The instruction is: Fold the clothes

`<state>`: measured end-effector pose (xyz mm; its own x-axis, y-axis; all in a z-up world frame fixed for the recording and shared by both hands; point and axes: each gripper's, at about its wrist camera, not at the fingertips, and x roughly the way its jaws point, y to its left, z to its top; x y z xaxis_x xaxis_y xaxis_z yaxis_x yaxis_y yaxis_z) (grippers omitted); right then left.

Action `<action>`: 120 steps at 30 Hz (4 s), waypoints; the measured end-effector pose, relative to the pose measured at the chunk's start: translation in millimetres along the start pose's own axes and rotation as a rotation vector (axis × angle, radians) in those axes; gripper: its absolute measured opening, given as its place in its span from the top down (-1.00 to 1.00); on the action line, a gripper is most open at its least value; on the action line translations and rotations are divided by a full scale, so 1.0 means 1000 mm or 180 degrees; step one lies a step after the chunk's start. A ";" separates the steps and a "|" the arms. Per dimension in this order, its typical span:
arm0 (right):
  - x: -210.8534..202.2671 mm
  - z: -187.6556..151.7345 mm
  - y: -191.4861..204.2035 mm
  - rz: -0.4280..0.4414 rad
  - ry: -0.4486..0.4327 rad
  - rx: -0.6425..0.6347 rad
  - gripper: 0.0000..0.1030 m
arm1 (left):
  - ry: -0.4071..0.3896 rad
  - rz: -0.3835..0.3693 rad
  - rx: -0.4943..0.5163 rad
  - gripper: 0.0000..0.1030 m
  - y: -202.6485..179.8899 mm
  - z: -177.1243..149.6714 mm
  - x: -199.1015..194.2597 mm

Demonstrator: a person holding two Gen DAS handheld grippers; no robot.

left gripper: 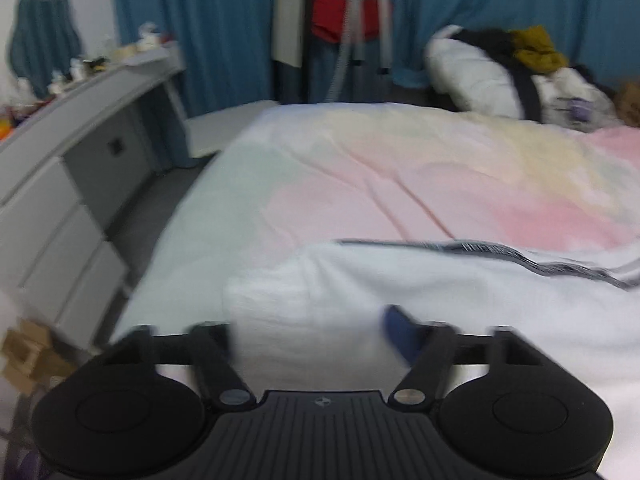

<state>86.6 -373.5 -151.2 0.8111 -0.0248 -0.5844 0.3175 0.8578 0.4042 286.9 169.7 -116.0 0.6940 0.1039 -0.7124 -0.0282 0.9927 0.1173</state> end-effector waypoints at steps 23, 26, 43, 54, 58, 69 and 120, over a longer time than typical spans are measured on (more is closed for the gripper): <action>-0.005 0.006 0.000 -0.0074 -0.0109 -0.0003 -0.61 | -0.0038 0.0702 -0.0365 0.74 0.025 0.097 0.004; -0.001 0.007 0.000 -0.0049 -0.0101 -0.0009 -0.61 | -0.0152 0.0611 -0.0301 0.63 0.023 0.088 -0.011; -0.018 0.016 -0.006 -0.0036 -0.0233 0.0066 -0.61 | -0.0769 -0.0066 -0.0044 -0.60 -0.003 0.010 -0.148; -0.047 0.028 -0.035 -0.0252 -0.0306 0.0298 -0.61 | -0.0552 -0.0769 -0.0304 -0.60 -0.074 -0.113 -0.224; -0.059 0.038 -0.059 -0.0283 -0.0355 0.0569 -0.61 | -0.0441 -0.0855 -0.0299 -0.60 -0.095 -0.142 -0.233; -0.070 0.065 -0.151 -0.0452 -0.0516 0.1568 -0.62 | -0.0307 -0.0923 -0.0232 -0.61 -0.102 -0.161 -0.226; -0.040 0.058 -0.247 -0.1816 -0.1082 0.1627 0.89 | 0.0287 -0.0781 -0.1243 -0.63 -0.008 -0.143 -0.221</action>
<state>4.8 -614.1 -186.6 0.5363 -0.6082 -0.5852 0.8414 0.3303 0.4277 30.6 147.7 -58.2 0.6492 -0.1491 -0.7458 -0.1515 0.9356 -0.3189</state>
